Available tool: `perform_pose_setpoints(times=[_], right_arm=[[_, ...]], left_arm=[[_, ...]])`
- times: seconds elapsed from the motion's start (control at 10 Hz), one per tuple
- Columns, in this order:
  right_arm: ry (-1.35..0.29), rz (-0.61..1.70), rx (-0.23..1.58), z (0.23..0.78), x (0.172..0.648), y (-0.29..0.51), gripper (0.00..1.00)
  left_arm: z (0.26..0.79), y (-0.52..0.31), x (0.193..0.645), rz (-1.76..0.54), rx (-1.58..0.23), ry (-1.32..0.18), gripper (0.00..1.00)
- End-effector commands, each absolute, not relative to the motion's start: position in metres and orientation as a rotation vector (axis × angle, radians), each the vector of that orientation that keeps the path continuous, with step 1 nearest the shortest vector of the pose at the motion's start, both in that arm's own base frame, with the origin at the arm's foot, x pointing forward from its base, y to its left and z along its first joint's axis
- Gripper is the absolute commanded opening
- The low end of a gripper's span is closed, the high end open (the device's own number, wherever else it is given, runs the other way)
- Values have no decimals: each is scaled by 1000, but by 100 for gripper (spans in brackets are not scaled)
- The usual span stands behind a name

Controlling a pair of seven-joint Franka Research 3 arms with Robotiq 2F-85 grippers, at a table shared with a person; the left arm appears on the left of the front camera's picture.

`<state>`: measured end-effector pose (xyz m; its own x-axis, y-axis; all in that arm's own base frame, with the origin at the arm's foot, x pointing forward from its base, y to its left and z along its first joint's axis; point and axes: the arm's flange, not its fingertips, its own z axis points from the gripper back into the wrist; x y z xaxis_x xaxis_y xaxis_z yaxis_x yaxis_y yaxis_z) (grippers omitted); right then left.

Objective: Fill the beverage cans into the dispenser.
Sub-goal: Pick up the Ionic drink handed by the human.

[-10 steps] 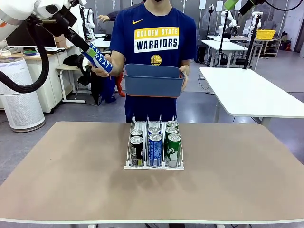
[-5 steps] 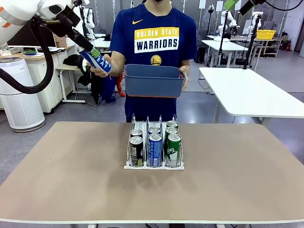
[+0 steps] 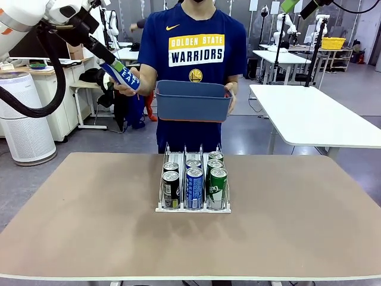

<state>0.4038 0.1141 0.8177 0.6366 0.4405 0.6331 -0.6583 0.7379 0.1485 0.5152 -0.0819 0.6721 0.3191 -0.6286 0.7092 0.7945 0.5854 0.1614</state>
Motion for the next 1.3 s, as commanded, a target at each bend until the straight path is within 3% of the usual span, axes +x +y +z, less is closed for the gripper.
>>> perform_pose_setpoints(times=[0.0,0.9,1.0,1.1,1.2], right_arm=[[-608,645,387,818,404,114,100],[-608,645,387,818,404,114,100],[-608,645,387,818,404,114,100],[-608,645,387,818,404,114,100],[-608,645,387,818,404,114,100]], left_arm=[[671,-79,512,-925,-251,-809,100],[672,-84,514,-927,-250,-801,100],[672,-81,514,-953,-232,-758,40],[673,-80,512,-949,-219,-746,40],[672,-80,511,-950,-220,-735,0]])
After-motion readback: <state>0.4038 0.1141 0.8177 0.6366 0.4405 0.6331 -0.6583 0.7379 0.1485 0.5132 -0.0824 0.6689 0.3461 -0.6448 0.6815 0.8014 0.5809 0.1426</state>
